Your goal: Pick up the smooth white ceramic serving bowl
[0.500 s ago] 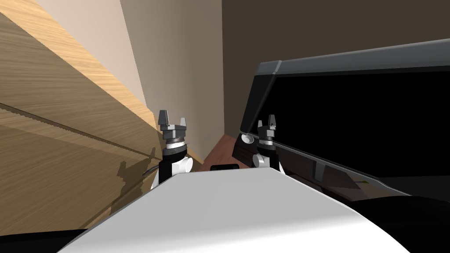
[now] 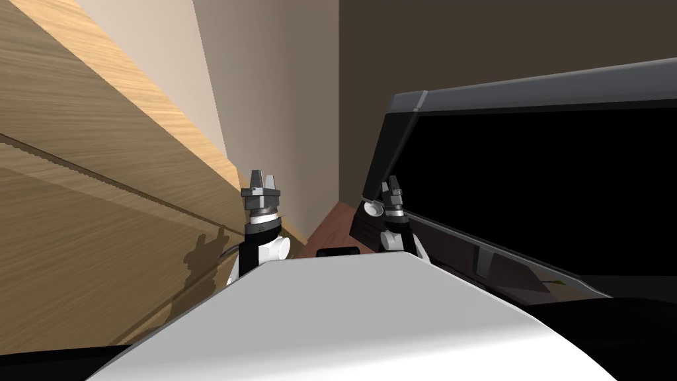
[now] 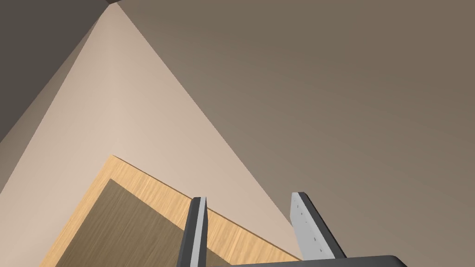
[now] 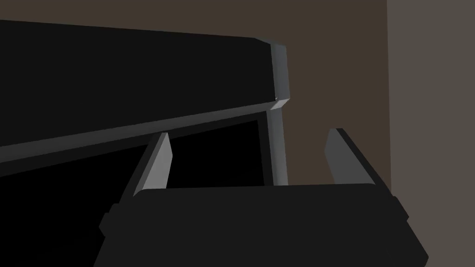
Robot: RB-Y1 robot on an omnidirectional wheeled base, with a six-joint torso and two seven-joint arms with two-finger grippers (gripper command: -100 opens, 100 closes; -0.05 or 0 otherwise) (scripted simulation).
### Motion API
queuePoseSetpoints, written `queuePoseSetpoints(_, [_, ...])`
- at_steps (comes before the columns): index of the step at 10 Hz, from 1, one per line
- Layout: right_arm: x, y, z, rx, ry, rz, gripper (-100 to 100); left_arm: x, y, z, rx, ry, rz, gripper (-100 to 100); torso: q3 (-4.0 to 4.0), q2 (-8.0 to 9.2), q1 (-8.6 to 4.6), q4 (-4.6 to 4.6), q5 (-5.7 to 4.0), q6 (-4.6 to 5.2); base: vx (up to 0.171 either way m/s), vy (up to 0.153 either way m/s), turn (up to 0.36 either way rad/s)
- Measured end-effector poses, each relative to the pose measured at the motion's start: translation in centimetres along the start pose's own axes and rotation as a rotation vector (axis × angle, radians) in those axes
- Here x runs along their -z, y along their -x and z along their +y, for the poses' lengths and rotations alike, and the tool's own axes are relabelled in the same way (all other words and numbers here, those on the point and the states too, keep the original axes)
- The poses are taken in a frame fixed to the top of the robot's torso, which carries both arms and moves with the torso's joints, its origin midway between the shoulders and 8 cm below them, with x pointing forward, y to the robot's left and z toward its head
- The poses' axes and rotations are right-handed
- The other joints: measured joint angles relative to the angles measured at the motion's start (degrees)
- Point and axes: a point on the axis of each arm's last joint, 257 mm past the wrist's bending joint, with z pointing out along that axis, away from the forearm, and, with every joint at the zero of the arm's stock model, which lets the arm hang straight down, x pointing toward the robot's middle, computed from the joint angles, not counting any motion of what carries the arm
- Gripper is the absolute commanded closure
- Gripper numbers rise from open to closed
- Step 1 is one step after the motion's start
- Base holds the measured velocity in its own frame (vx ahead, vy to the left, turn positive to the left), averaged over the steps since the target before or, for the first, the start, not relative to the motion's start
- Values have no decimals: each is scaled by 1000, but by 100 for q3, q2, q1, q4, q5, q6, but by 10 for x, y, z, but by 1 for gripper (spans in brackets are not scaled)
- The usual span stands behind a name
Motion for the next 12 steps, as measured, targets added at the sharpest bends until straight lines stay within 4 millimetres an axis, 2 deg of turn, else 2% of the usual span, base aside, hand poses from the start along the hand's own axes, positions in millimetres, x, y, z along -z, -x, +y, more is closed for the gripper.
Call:
queuePoseSetpoints(2, [-1, -14, -11, 65, -6, 64, -100, 0, 0, 0, 0, 0, 0, 0, -1, -2, 3, 0, 0, 1, -20, -15, 59])
queuePoseSetpoints(5, [3, -42, -41, 203, -11, 193, -100, 0, 0, 0, 0, 0, 0, 0, 1, 3, -1, 0, 0, 0, -32, -22, 92])
queuePoseSetpoints(12, [14, -77, -97, 439, -31, 397, -100, 0, 0, 0, 0, 0, 0, 0, -3, -5, 8, -1, 2, 2, -17, -7, 81])
